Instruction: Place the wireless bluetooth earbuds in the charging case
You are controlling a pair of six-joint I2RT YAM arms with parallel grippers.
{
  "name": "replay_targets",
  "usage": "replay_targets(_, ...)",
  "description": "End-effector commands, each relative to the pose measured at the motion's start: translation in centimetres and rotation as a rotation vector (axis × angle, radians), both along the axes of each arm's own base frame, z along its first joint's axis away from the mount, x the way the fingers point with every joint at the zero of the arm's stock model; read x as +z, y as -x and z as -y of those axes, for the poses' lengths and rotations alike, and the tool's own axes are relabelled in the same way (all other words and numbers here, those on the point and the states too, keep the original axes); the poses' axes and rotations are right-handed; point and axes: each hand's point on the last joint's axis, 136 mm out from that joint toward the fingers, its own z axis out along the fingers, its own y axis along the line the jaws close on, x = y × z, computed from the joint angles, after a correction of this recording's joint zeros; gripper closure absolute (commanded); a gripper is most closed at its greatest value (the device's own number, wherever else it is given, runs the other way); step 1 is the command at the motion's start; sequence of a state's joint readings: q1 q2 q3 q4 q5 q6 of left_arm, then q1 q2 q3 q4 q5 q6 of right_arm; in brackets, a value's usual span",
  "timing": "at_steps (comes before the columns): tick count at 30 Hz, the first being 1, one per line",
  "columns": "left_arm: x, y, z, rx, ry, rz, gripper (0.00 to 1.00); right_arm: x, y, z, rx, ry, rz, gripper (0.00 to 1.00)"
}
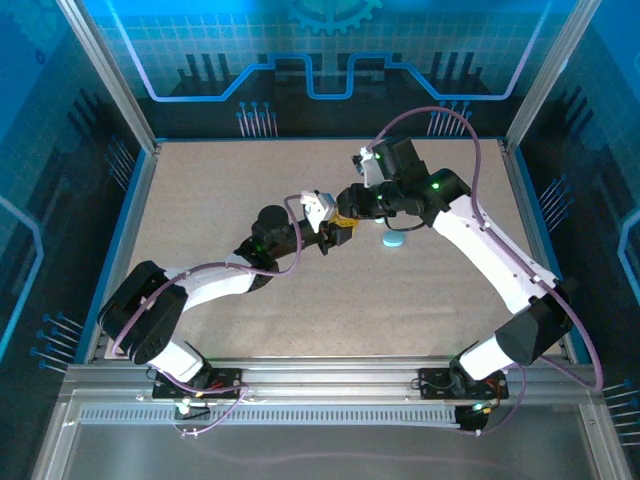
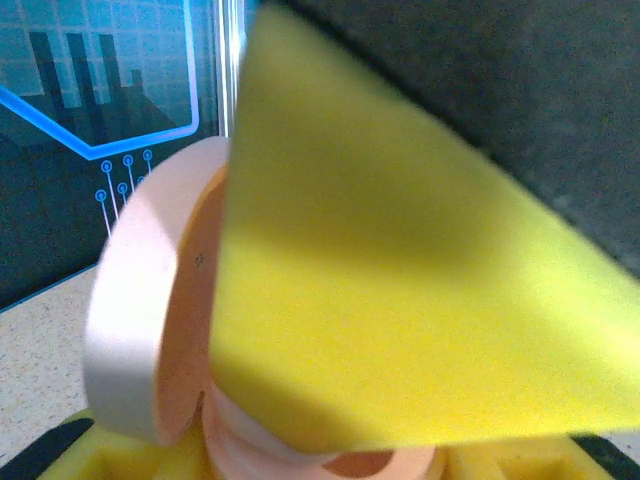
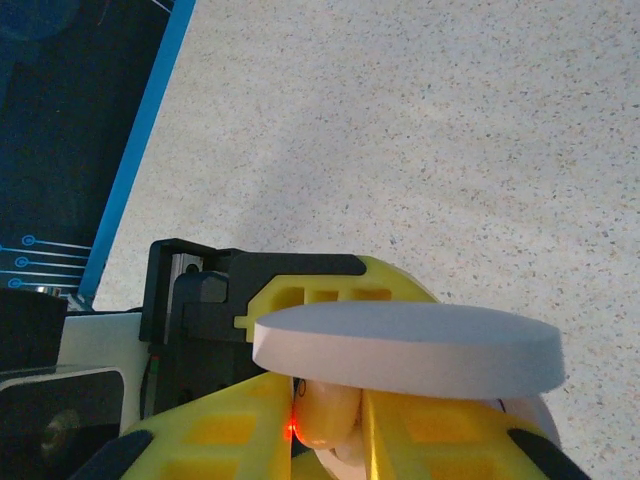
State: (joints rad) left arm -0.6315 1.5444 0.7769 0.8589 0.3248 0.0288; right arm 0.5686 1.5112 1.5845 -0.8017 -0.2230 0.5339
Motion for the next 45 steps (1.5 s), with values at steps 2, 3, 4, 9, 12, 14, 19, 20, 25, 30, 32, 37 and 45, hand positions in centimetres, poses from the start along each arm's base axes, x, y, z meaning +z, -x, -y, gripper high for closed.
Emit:
replay_targets(2, 3.3, 0.5, -0.1, -0.001, 0.048, 0.094, 0.68, 1.6, 0.7, 0.5, -0.001, 0.01, 0.036, 0.74)
replay_targets(3, 3.3, 0.5, -0.1, 0.001, 0.048, 0.094, 0.68, 1.8, 0.7, 0.6, -0.002, 0.008, 0.046, 0.74)
replay_targets(4, 3.2, 0.5, -0.1, -0.002, 0.047, 0.093, 0.68, 1.8, 0.6, 0.6, -0.004, 0.009, 0.052, 0.74)
replay_targets(9, 3.4, 0.5, -0.1, -0.001, 0.052, 0.096, 0.68, 1.3, 1.0, -0.2, 0.035, -0.011, 0.02, 0.74)
replay_targets(12, 3.5, 0.5, -0.1, -0.002, 0.052, 0.097, 0.68, 0.9, 1.0, -0.6, 0.047, -0.022, 0.002, 0.74)
replay_targets(14, 3.5, 0.6, -0.1, -0.002, 0.052, 0.096, 0.68, 0.7, 1.0, -0.8, 0.053, -0.021, -0.009, 0.74)
replay_targets(19, 3.4, 0.6, -0.1, -0.003, 0.053, 0.093, 0.68, 0.3, 1.3, -1.4, 0.08, -0.038, -0.04, 0.76)
replay_targets(20, 3.5, 0.6, -0.1, -0.003, 0.054, 0.094, 0.68, 0.2, 1.2, -1.5, 0.08, -0.038, -0.043, 0.76)
replay_targets(25, 3.4, 0.6, -0.2, 0.001, 0.052, 0.095, 0.68, 0.2, 1.1, -0.8, 0.052, -0.005, -0.03, 0.73)
replay_targets(30, 3.4, 0.6, -0.2, 0.003, 0.052, 0.096, 0.68, 1.0, 0.9, 0.5, 0.004, 0.024, 0.021, 0.72)
replay_targets(32, 3.5, 0.6, -0.2, 0.002, 0.052, 0.097, 0.68, 1.1, 0.9, 0.6, 0.002, 0.026, 0.026, 0.71)
replay_targets(37, 3.4, 0.6, -0.1, 0.0, 0.052, 0.094, 0.68, 1.3, 1.0, 0.6, -0.003, 0.019, 0.026, 0.69)
replay_targets(45, 3.4, 0.7, -0.2, 0.001, 0.051, 0.098, 0.68, 3.7, 1.4, 1.1, 0.001, -0.018, 0.109, 0.65)
